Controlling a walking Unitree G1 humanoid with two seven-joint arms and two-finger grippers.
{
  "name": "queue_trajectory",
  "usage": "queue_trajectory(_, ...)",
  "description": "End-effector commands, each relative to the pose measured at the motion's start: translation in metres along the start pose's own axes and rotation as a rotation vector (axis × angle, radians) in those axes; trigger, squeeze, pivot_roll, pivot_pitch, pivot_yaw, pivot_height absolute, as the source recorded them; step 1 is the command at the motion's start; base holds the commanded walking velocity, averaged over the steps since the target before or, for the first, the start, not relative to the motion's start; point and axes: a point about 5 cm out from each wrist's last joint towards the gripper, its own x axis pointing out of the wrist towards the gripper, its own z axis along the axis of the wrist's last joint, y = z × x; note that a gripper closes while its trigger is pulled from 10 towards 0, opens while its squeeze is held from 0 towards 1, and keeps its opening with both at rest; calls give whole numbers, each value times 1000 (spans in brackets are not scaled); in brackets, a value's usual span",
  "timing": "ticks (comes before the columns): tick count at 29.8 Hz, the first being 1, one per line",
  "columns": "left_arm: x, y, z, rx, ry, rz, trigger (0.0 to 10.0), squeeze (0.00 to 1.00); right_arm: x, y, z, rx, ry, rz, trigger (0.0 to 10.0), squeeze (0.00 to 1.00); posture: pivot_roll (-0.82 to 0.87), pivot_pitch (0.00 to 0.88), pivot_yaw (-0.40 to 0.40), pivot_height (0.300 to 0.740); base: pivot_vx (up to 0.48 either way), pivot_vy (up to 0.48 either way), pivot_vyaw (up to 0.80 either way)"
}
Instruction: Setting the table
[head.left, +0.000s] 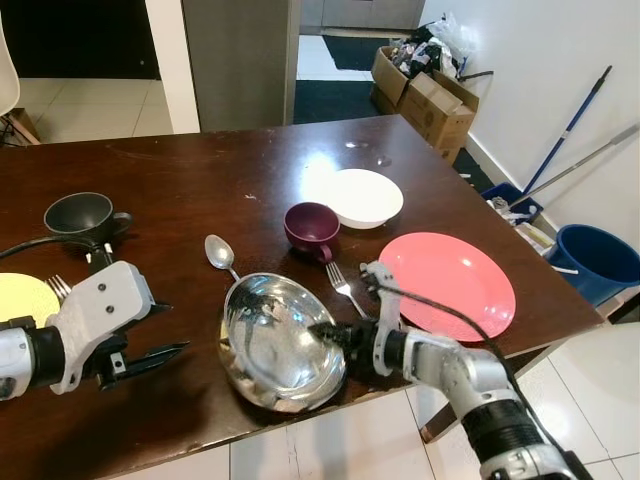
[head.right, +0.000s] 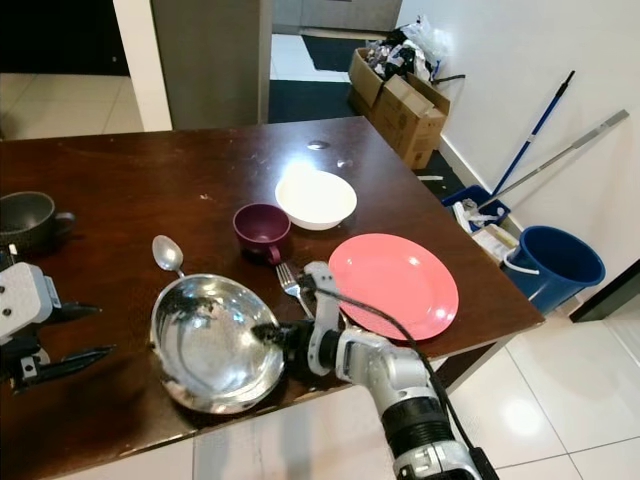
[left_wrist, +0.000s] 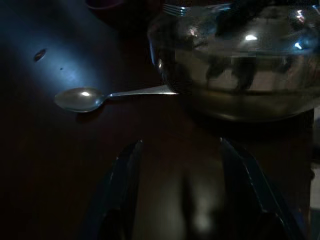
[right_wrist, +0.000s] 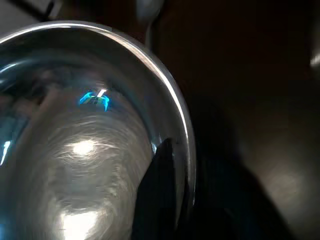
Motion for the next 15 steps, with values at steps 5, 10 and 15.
queue_trajectory(5, 15, 3, 6, -41, -55, 82, 10000, 0, -5, 1, 29, 63, -192, -10, 0, 0, 35, 68, -13, 740, 0, 0, 0)
queue_trajectory(10, 22, 0, 7, -50, -70, 83, 10000, 0, -4, 2, 31, 52, -201, -19, 0, 0, 30, 69, -10, 740, 0, 0, 0)
queue_trajectory(15, 26, -1, 8, -60, -84, 93, 10000, 0, -6, 0, 34, 43, -241, -34, 0, 0, 32, 68, -6, 740, 0, 0, 0)
